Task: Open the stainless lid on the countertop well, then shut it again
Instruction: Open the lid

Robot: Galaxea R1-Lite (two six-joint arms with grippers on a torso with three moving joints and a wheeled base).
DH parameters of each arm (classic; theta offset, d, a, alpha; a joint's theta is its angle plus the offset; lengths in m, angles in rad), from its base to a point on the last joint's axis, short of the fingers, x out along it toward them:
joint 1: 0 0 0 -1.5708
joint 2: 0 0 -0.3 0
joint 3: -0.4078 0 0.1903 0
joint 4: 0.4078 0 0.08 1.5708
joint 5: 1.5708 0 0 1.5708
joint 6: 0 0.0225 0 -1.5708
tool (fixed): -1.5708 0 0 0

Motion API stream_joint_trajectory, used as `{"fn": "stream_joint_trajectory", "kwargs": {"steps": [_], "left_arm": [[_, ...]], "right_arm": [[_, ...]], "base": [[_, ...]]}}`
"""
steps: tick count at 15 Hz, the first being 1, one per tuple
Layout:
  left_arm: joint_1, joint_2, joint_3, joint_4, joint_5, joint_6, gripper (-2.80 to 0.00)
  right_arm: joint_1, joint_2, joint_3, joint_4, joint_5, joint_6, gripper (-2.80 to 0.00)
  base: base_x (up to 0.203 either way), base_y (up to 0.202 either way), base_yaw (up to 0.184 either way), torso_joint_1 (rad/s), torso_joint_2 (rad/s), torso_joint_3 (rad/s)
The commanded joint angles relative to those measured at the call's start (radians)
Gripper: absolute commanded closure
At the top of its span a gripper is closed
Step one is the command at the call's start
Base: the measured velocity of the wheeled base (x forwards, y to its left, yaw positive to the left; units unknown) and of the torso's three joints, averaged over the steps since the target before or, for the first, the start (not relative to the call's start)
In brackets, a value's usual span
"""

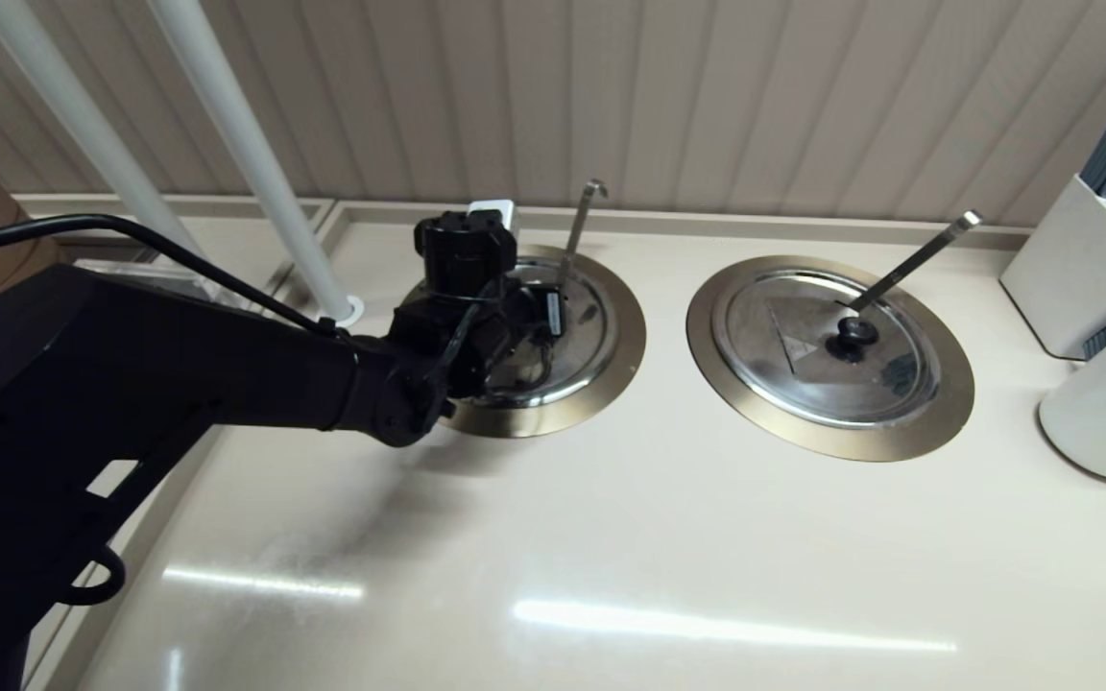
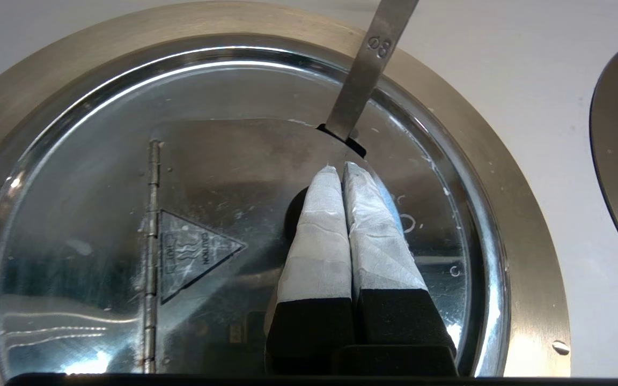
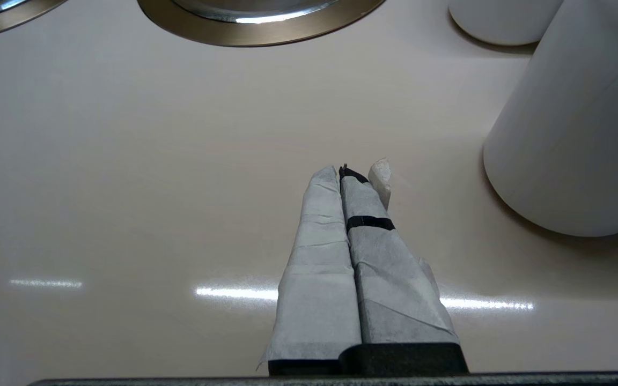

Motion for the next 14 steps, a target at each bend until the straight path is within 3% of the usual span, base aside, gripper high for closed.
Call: {"fn": "stream_joint_trajectory", "kwargs": {"steps": [1,4,13,14], "left_arm": [[-0.003,0.031,-0.02,-0.006,0.008,-0.002,0.0],[-0.001,0.036,-0.016,-0.043,0.051,0.0,0.0],[0.005,0.114,-0.083,-0.084,0.062,0.038,0.0],[0.005,0.101,-0.082,-0.08,0.066,0.048,-2.37]], "right_arm": [[0.0,0.0,0.005,0.0,0.0,0.0,0.0],[0.0,0.0,0.005,0.0,0.0,0.0,0.0],[0.0,0.0,0.005,0.0,0.0,0.0,0.0],[0.0,0.0,0.005,0.0,0.0,0.0,0.0]], "base": [[0.0,0.0,0.0,0.0,0.0,0.0],[0.0,0.0,0.0,0.0,0.0,0.0],[0.0,0.0,0.0,0.0,0.0,0.0],[0.0,0.0,0.0,0.0,0.0,0.0]]}}
